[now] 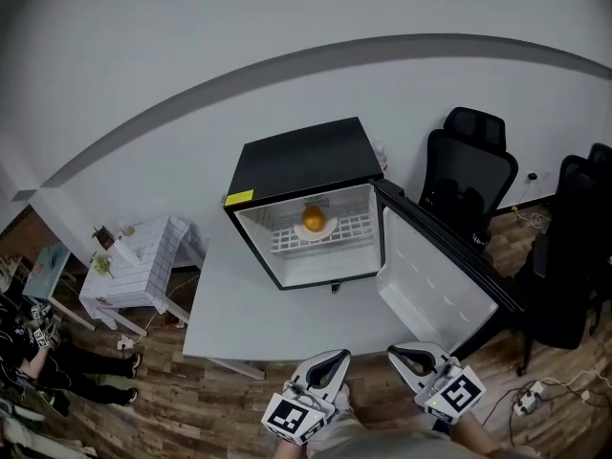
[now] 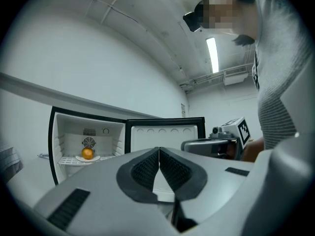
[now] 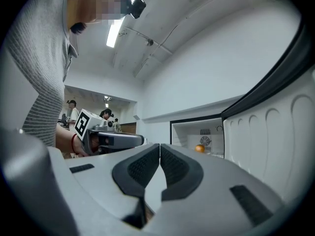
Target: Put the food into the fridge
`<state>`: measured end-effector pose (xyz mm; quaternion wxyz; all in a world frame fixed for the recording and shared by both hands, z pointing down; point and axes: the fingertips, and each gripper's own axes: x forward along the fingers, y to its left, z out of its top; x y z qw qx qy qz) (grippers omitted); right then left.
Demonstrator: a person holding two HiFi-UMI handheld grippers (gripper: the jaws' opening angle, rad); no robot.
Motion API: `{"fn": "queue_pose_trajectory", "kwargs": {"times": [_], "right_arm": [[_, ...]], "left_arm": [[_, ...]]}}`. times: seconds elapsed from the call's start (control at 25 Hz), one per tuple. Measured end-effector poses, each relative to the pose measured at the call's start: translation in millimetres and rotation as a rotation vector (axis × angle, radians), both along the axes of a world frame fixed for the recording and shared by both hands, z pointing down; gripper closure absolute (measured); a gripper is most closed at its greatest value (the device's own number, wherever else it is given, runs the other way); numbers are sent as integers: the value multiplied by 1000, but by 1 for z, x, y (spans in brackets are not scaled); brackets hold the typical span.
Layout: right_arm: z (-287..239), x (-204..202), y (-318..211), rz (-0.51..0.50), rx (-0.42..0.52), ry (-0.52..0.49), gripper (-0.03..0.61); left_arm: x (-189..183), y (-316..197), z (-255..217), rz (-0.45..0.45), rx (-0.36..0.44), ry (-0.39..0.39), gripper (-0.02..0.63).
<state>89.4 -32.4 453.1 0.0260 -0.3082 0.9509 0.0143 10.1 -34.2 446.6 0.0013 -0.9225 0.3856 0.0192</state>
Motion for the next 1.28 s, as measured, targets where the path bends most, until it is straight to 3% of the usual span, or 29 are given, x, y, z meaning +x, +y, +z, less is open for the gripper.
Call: {"fn": "queue_pose_trajectory", "kwargs": {"times": [0.48, 0.8, 1.12, 1.28], "right_arm": [[4, -34, -72, 11, 5, 30, 566], [3, -65, -134, 54, -9, 33, 566], [-3, -105, -182, 83, 3, 47, 566], [-16, -120, -199, 90, 37, -23, 565]], "left_arm": [[-29, -77, 7, 31, -13, 31, 603], [-65, -131, 13, 41, -56, 28, 603], [-102, -184, 9, 67, -48, 34, 603], [-112, -208, 15, 86, -58, 32, 601]]}}
